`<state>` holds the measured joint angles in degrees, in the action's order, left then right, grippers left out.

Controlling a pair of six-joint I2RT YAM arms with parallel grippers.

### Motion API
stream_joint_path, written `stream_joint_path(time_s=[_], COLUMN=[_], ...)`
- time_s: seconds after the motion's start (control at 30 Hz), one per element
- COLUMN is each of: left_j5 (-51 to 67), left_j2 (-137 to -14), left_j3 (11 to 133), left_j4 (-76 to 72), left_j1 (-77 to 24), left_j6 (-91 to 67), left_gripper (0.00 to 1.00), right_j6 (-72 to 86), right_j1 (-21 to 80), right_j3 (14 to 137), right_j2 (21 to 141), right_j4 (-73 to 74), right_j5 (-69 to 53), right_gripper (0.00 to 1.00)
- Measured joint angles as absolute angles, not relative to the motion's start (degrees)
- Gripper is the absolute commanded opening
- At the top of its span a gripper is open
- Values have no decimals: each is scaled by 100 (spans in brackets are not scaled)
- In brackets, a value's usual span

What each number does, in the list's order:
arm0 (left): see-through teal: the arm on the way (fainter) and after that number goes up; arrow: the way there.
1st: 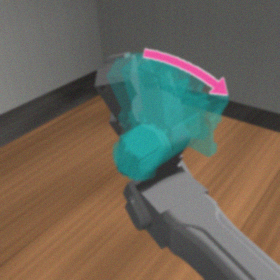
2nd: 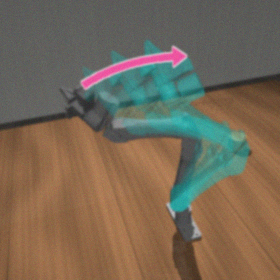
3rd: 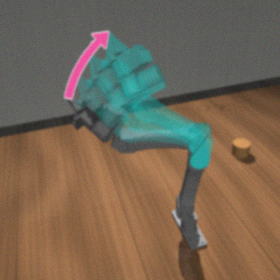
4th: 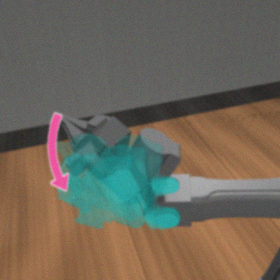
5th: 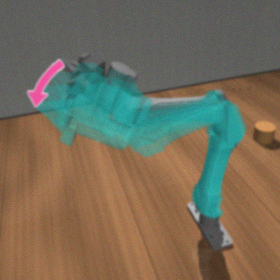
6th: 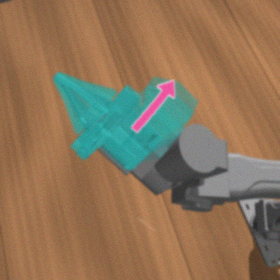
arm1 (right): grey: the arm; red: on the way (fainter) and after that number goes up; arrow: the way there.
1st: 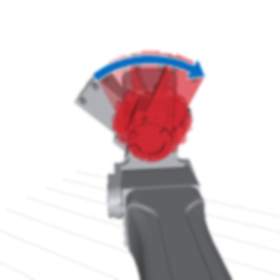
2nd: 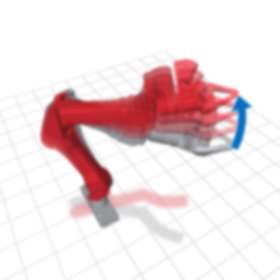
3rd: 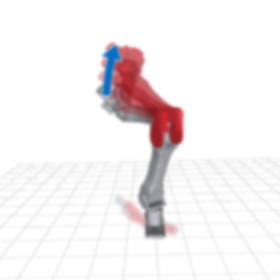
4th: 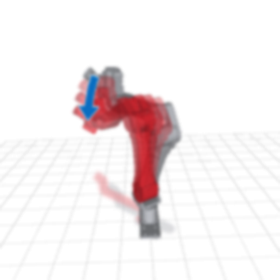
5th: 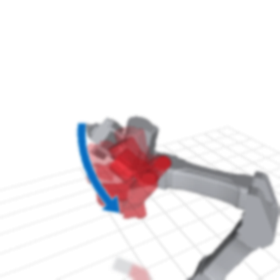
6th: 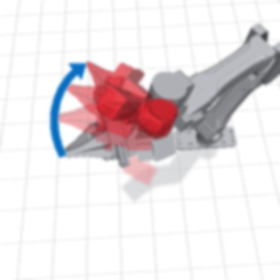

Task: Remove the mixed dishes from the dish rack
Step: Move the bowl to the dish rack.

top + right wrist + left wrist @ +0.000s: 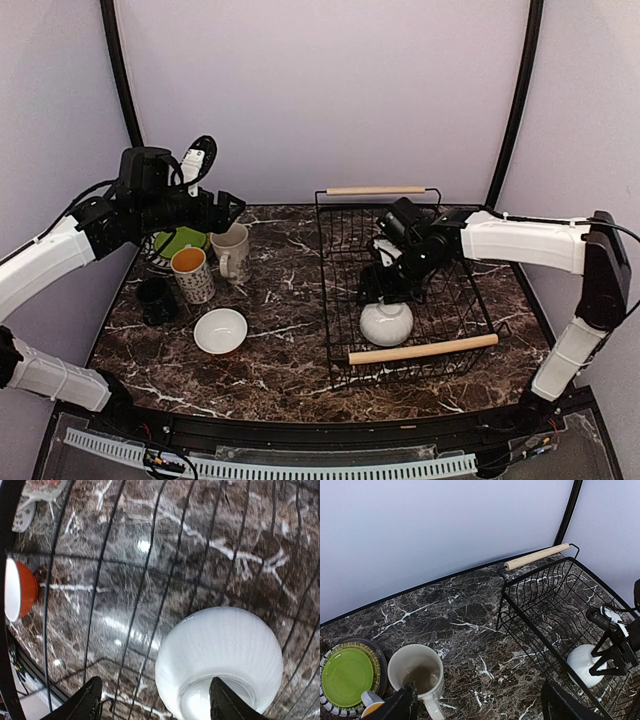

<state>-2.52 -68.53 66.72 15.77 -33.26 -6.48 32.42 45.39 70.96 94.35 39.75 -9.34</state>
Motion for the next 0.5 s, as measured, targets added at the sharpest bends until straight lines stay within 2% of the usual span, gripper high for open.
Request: stream_joint_path(time_s=[0.13,0.27,0.5], left_j5=[-272,-296,-276], left_j2=[-6851,-6803,-6604], left_j3=[6613,6608,6578], left_j4=[1542,1516,1474], left_j1=[-3326,-3326,-3326], left_j6=[-604,-574,-556], left_gripper=[84,85,85], right_j6=[3190,3177,3374], right_j1=[4539,4539,4379], right_j3=[7686,7819,7310], right_j2=[10014,10060,8995], right_j4=[3581,3603,3785], right_j5=[-875,-869,-904], right_gripper=[80,98,99])
